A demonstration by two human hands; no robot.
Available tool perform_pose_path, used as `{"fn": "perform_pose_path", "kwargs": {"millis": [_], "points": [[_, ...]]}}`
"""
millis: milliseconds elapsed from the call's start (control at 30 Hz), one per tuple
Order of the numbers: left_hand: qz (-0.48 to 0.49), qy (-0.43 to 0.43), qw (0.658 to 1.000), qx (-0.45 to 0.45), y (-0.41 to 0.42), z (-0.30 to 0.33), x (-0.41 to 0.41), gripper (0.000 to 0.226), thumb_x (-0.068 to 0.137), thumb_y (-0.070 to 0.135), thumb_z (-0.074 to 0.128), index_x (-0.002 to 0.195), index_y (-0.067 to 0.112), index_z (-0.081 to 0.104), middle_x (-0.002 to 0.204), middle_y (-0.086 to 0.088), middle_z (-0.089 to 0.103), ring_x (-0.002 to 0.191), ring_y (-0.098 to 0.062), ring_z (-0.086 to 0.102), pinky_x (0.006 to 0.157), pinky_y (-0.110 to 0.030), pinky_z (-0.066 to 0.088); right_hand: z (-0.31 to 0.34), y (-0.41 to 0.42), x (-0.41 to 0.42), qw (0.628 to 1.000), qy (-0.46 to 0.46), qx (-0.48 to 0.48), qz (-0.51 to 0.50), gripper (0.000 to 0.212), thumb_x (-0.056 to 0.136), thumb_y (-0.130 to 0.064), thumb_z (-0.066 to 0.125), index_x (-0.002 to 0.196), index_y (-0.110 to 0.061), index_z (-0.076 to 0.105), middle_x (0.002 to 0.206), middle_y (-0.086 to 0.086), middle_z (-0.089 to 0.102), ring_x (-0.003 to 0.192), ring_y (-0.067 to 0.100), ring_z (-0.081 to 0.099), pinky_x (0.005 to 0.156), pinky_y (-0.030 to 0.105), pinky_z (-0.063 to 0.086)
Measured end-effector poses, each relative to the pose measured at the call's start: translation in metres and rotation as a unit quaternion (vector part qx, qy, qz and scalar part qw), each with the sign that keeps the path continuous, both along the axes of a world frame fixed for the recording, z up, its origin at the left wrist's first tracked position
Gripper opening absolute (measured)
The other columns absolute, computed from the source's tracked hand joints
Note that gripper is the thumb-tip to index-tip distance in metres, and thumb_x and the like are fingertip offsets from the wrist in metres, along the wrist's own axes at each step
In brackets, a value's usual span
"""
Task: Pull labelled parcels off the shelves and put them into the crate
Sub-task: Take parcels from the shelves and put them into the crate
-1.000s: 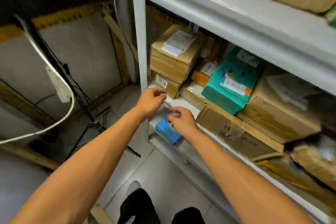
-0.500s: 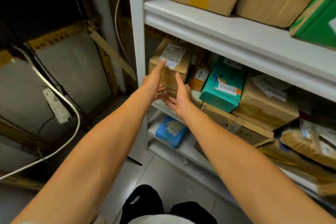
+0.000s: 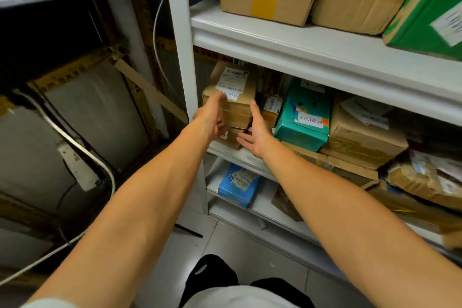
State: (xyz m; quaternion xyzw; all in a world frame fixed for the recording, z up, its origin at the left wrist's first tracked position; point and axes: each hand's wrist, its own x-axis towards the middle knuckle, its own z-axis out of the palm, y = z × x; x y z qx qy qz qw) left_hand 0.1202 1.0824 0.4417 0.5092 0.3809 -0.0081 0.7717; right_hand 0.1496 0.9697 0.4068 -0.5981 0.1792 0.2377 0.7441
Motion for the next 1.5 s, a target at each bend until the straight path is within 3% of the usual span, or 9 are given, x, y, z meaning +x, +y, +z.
{"fn": "perform_pose_path", "kwargs": {"millis": [233, 367, 567, 767, 933, 1133, 1267, 1367, 1500], "points": [[-0.007, -0.026, 0.998, -0.055, 0.004, 0.002, -0.003, 0.056, 0.079, 0.039, 0.076, 0.126, 0.019, 0.053, 0.118, -0.012, 0.064, 0.106, -0.027, 0.064, 0.076, -0.031, 0.055, 0.007, 0.007, 0.008, 1.0, 0.003, -0.009, -0.004, 0.066, 0.085, -0.067, 0.062, 0.135, -0.026, 0.049, 0.12, 0.01, 0.061, 0.105, 0.024, 0.062, 0.075, 0.029, 0.053], [-0.015, -0.014, 0.997, -0.069, 0.004, -0.001, -0.007, 0.04, 0.078, 0.036, 0.077, 0.106, 0.019, 0.056, 0.116, -0.013, 0.06, 0.107, -0.028, 0.062, 0.098, -0.034, 0.052, 0.007, 0.009, 0.007, 0.999, -0.011, -0.023, -0.034, 0.058, 0.08, -0.061, 0.063, 0.125, -0.026, 0.056, 0.115, 0.01, 0.067, 0.101, 0.025, 0.067, 0.058, 0.024, 0.046], [0.008, -0.05, 0.992, -0.117, 0.005, -0.009, -0.023, 0.037, 0.079, 0.027, 0.074, 0.11, 0.02, 0.055, 0.121, -0.016, 0.056, 0.107, -0.031, 0.06, 0.099, -0.037, 0.053, -0.002, 0.005, -0.009, 0.996, -0.054, -0.02, -0.064, 0.052, 0.083, -0.051, 0.066, 0.126, -0.027, 0.05, 0.116, 0.009, 0.06, 0.101, 0.023, 0.06, 0.066, 0.027, 0.044], [0.021, -0.1, 0.994, -0.05, 0.001, -0.013, -0.041, 0.036, 0.079, 0.032, 0.074, 0.11, 0.029, 0.055, 0.124, -0.011, 0.058, 0.109, -0.03, 0.064, 0.1, -0.041, 0.052, -0.004, -0.01, -0.013, 0.993, -0.118, -0.007, 0.014, 0.065, 0.085, -0.052, 0.065, 0.138, -0.025, 0.039, 0.125, 0.009, 0.055, 0.106, 0.022, 0.054, 0.08, 0.034, 0.043], [0.012, -0.089, 0.996, -0.003, 0.0, -0.013, -0.058, 0.052, 0.076, 0.036, 0.073, 0.123, 0.029, 0.052, 0.123, -0.007, 0.062, 0.111, -0.028, 0.065, 0.098, -0.045, 0.049, 0.01, -0.012, -0.016, 0.994, -0.052, 0.088, 0.035, 0.091, 0.062, -0.067, 0.08, 0.136, -0.03, 0.045, 0.123, 0.009, 0.065, 0.11, 0.028, 0.064, 0.097, 0.049, 0.053], [-0.012, -0.086, 0.995, -0.042, 0.0, -0.039, -0.101, 0.094, 0.053, 0.044, 0.083, 0.139, 0.021, 0.052, 0.136, -0.01, 0.059, 0.116, -0.027, 0.064, 0.092, -0.048, 0.05, -0.006, -0.031, -0.037, 0.992, -0.094, 0.057, 0.068, 0.077, 0.09, -0.035, 0.071, 0.15, -0.039, 0.024, 0.126, 0.004, 0.056, 0.108, 0.021, 0.058, 0.1, 0.051, 0.051], [-0.077, -0.087, 0.993, -0.031, 0.012, -0.046, -0.135, 0.092, 0.064, 0.071, 0.071, 0.14, 0.022, 0.052, 0.134, -0.014, 0.063, 0.121, -0.033, 0.063, 0.098, -0.047, 0.046, -0.011, -0.052, -0.059, 0.988, -0.082, 0.04, 0.123, 0.087, 0.078, -0.045, 0.073, 0.15, -0.046, 0.024, 0.135, 0.004, 0.057, 0.115, 0.026, 0.059, 0.094, 0.05, 0.054], [-0.151, -0.058, 0.986, 0.031, 0.009, -0.044, -0.152, 0.107, 0.05, 0.085, 0.072, 0.141, 0.031, 0.052, 0.127, -0.009, 0.069, 0.113, -0.029, 0.069, 0.102, -0.048, 0.044, -0.025, -0.069, -0.073, 0.984, -0.072, 0.036, 0.157, 0.09, 0.079, -0.042, 0.075, 0.152, -0.045, 0.023, 0.131, 0.005, 0.059, 0.115, 0.027, 0.06, 0.093, 0.054, 0.054], [-0.147, -0.054, 0.985, 0.068, -0.015, -0.038, -0.169, 0.062, 0.084, 0.075, 0.051, 0.132, 0.035, 0.058, 0.124, 0.001, 0.07, 0.118, -0.024, 0.064, 0.105, -0.045, 0.044, -0.041, -0.099, -0.095, 0.979, -0.038, 0.056, 0.194, 0.092, 0.072, -0.042, 0.077, 0.149, -0.042, 0.029, 0.132, 0.007, 0.061, 0.116, 0.03, 0.061, 0.079, 0.049, 0.058]]}}
